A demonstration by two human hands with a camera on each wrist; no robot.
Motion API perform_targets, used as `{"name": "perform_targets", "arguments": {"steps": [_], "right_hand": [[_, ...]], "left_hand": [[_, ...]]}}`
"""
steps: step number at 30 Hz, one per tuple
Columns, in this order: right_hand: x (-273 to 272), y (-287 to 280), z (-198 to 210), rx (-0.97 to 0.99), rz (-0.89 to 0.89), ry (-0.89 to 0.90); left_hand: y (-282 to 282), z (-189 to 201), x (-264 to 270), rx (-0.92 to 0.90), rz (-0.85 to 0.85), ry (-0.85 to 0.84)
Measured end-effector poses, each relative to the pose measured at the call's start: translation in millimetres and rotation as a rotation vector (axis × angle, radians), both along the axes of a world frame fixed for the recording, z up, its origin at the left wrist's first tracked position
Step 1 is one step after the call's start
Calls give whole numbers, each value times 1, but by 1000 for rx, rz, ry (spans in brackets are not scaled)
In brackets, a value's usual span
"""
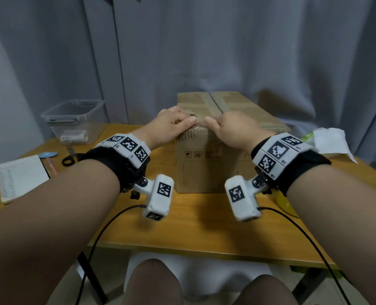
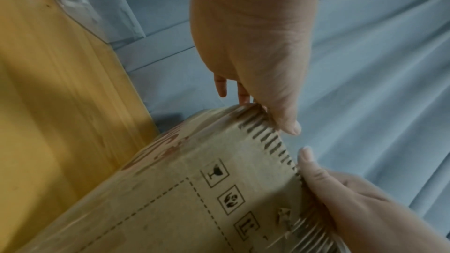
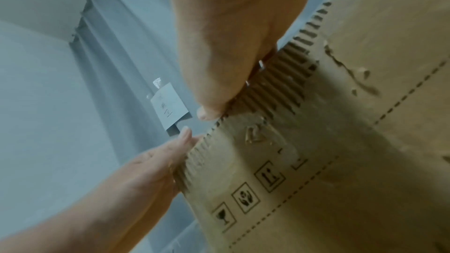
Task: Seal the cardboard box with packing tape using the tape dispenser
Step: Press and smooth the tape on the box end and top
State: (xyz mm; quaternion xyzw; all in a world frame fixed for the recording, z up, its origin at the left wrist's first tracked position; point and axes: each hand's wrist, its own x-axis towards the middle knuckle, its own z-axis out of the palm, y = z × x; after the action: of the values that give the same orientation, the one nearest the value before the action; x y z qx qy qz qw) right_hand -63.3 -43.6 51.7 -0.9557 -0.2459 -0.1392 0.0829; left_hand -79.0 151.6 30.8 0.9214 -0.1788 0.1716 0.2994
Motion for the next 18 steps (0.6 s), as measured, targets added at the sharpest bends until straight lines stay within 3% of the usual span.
{"name": "perform_targets", "arguments": {"steps": [9, 18], "right_hand": [[-9, -6, -9, -154, -27, -59], [-10, -6, -18, -158, -34, -113]], "left_hand": [[2, -2, -8, 109, 20, -55], [5, -5, -16, 218, -13, -56]]}}
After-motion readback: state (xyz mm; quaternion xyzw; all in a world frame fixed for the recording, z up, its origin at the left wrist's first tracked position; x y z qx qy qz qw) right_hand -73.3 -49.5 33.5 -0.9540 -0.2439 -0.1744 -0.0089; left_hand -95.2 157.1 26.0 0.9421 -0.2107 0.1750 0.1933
